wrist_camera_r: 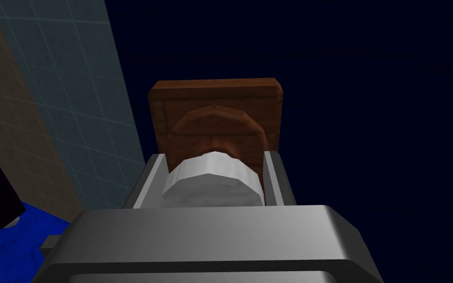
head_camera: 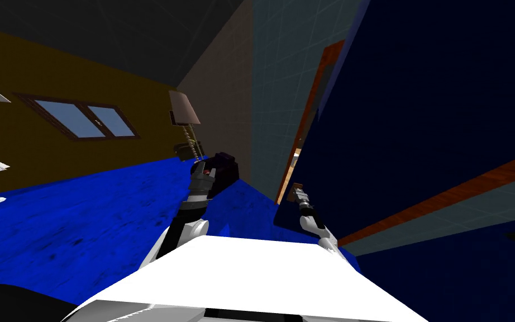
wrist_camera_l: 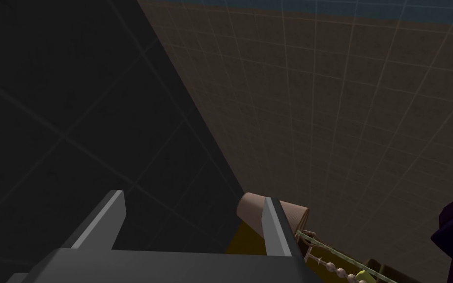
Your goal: Pull the door open
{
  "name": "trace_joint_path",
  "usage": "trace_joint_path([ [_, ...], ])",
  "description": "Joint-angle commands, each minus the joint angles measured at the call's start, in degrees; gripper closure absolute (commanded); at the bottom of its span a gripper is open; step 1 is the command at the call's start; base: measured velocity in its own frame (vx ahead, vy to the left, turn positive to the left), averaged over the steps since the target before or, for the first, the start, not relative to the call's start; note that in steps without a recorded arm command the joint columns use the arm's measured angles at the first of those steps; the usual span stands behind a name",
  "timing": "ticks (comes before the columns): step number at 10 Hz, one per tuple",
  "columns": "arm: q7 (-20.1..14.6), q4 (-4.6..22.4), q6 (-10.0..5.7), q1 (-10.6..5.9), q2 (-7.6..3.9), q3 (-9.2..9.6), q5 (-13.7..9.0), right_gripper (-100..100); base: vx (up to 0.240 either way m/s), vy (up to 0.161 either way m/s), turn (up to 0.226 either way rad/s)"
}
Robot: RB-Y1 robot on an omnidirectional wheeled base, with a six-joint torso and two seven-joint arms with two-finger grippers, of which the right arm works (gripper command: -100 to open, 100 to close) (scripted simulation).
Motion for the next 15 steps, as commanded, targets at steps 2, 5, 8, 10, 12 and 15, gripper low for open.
trace_joint_path([
  [2,-1.0,-0.6,-0.26,0.76,-0.82,1.13,0.1,100,-0.117,-0.034,0.067],
  [5,-3.0,-2.0,-1.12,2.12,-2.85,3.24,0.3,100,-0.233,-0.092,0.129],
  [8,-4.9,-3.3,-1.91,3.37,-4.7,5.18,0.5,100,-0.217,-0.068,0.117],
  [10,-6.1,-4.1,-2.39,4.13,-5.82,6.35,0.7,100,-0.189,-0.078,0.106],
  [12,-6.9,-4.2,-2.83,4.49,-6.51,7.24,1.0,100,-0.126,-0.041,0.075],
  [15,-8.6,-5.0,-3.82,5.27,-8.14,8.7,1.4,100,-0.199,-0.072,0.105],
])
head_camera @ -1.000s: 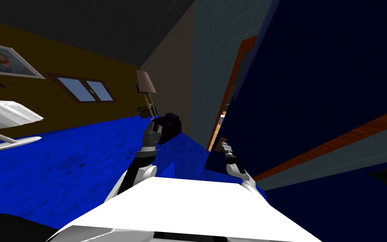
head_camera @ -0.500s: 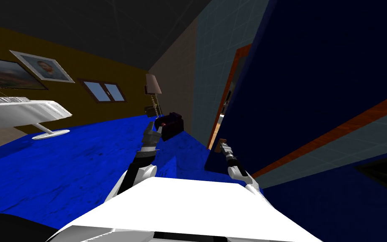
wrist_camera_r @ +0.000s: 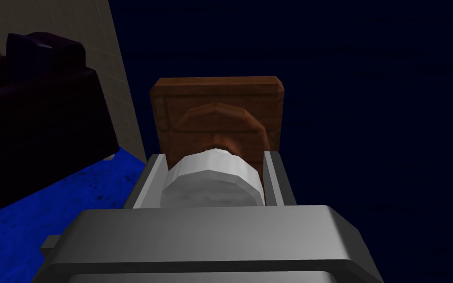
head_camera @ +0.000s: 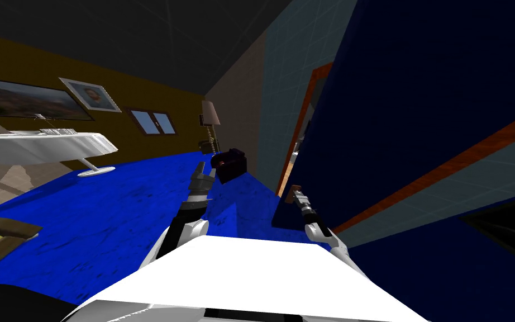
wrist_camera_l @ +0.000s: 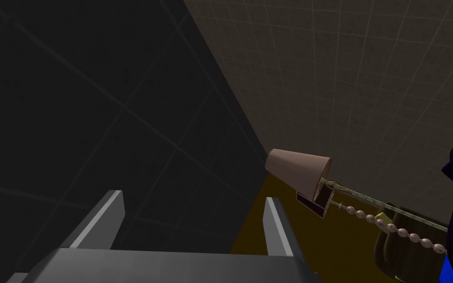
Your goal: Pull the door open
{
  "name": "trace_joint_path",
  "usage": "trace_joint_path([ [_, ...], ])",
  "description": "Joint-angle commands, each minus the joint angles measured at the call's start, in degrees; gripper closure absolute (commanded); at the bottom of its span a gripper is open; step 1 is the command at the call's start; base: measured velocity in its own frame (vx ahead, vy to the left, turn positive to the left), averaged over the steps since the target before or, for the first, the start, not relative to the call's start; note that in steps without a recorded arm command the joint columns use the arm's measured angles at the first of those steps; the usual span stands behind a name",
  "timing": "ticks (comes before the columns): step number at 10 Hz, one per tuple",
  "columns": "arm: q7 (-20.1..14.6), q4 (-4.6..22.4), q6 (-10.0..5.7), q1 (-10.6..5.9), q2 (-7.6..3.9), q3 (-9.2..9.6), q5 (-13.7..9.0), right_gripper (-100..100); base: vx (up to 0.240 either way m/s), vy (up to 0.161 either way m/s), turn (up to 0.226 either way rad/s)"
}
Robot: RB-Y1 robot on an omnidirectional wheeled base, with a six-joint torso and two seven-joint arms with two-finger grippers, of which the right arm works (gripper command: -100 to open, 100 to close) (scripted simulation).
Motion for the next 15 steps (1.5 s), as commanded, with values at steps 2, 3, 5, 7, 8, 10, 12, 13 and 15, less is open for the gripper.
trace_joint_path([
  [2,-2.0,-0.7,-1.13,0.86,-1.77,1.81,0.5,100,-0.184,-0.077,0.096],
  [3,-2.4,-0.8,-1.34,1.02,-2.1,2.1,0.6,100,-0.16,-0.067,0.078],
  [5,-3.5,-1.4,-2.03,1.57,-3.24,3.13,0.9,100,-0.173,-0.069,0.086],
  [7,-3.7,-1.4,-2.04,1.5,-3.42,3.23,0.9,100,-0.128,-0.061,0.058],
  [8,-5.1,-1.6,-3.85,2.7,-5.02,4.39,1.4,100,-0.047,-0.007,0.009],
  [10,-6.9,-2.0,-6.3,4.16,-7.19,5.66,1.9,100,-0.057,-0.006,-0.012],
  [12,-9.2,-2.4,-9.17,5.94,-9.83,7.22,2.6,100,-0.065,-0.015,-0.013],
  [13,-10.4,-2.6,-10.83,6.89,-11.24,8.04,2.9,100,-0.071,-0.027,-0.004],
  [15,-12.7,-3.1,-13.94,8.76,-14.01,9.67,3.6,100,-0.074,-0.023,-0.02],
])
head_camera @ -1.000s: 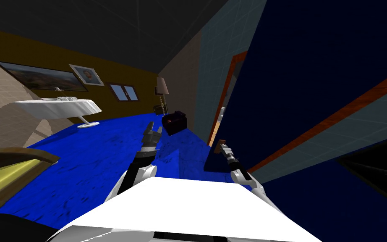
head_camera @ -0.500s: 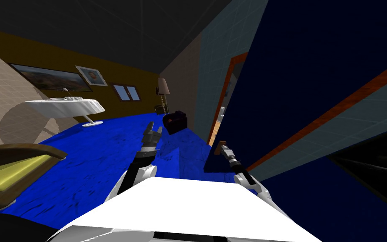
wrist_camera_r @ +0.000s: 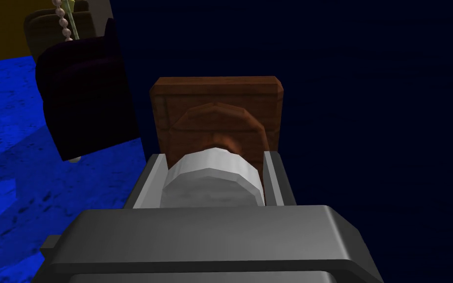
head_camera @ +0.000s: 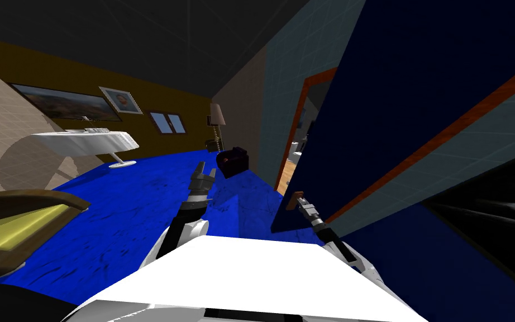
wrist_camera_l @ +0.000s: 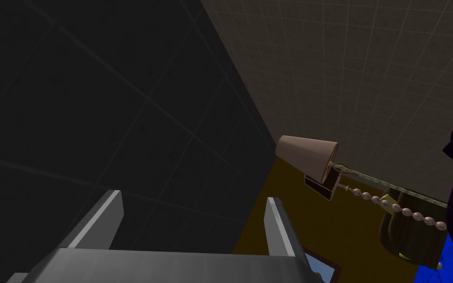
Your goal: Pull the door open
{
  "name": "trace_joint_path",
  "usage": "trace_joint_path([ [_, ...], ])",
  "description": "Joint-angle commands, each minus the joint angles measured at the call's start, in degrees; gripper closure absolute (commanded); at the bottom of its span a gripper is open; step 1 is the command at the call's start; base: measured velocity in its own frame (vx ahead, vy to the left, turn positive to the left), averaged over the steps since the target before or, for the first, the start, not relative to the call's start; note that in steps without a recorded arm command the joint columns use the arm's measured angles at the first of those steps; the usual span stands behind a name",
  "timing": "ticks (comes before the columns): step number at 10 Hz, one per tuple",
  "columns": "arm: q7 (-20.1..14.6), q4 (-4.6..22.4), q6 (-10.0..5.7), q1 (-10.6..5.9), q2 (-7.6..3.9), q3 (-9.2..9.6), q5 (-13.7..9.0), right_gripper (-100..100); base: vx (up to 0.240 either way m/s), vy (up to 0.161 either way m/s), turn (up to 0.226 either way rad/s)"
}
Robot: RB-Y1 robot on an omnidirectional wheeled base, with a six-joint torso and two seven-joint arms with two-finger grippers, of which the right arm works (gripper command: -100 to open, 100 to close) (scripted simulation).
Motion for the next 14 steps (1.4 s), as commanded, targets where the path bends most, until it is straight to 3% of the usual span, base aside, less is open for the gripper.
trace_joint_path([
  [1,-2.1,0.2,-2.86,1.27,-2.18,1.36,0.6,100,-0.068,-0.035,-0.018],
  [4,-4.6,-0.3,-6.25,3.26,-5.14,3.1,1.3,100,-0.056,-0.034,-0.014],
  [5,-4.1,0.2,-5.73,2.71,-4.44,2.94,1.3,100,-0.026,-0.013,0.001],
  [6,-4.7,1.6,-8.26,3.39,-4.7,3.43,1.7,100,0.022,0.012,0.028],
  [8,-5.2,3.2,-11.02,4.08,-4.91,3.89,2.1,100,0.053,0.024,0.005],
  [13,-7.2,9.5,-20.41,6.74,-5.74,5.59,3.6,100,0.058,0.026,0.018],
  [14,-7.2,9.5,-21.38,6.74,-5.74,5.59,3.6,100,0.042,0.018,-0.007],
])
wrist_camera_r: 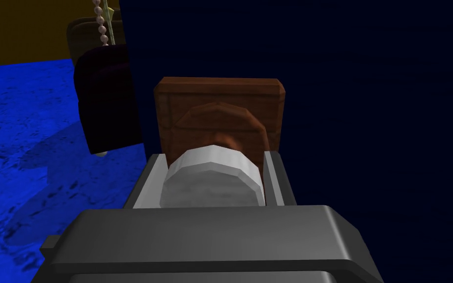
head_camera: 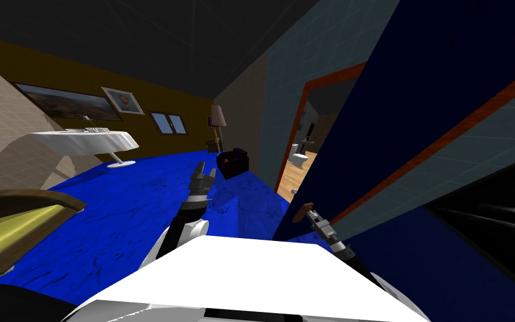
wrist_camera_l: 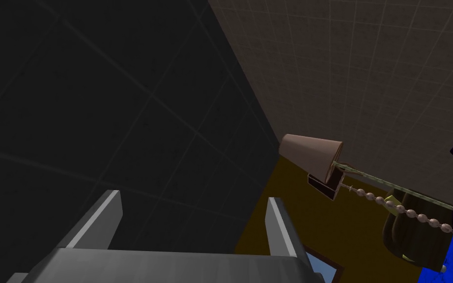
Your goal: Pull the door open
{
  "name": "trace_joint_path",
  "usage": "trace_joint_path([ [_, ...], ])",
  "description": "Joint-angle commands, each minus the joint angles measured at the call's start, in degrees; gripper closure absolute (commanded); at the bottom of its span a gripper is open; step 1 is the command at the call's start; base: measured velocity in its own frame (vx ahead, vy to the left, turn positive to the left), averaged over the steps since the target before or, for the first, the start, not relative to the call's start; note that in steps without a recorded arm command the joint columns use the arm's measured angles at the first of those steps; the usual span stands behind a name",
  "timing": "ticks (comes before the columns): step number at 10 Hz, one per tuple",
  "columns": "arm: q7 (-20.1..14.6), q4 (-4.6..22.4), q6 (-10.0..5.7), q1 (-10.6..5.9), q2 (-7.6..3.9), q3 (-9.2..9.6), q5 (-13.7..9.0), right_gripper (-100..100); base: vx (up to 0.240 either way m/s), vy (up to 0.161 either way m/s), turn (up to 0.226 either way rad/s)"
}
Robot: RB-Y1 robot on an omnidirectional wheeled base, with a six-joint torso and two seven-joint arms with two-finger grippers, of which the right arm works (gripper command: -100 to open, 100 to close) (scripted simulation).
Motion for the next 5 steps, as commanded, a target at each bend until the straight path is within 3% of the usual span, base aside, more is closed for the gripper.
trace_joint_path([
  [1,-0.3,1.0,-2.34,1.31,-0.09,0.87,0.5,100,0.038,0.021,0.015],
  [3,-1.3,4.2,-6.5,2.68,-0.53,1.72,1.2,100,0.061,0.016,0.017],
  [5,-1.8,5.7,-9.35,3.4,-0.76,2.16,1.6,100,0.045,0.008,0.009],
])
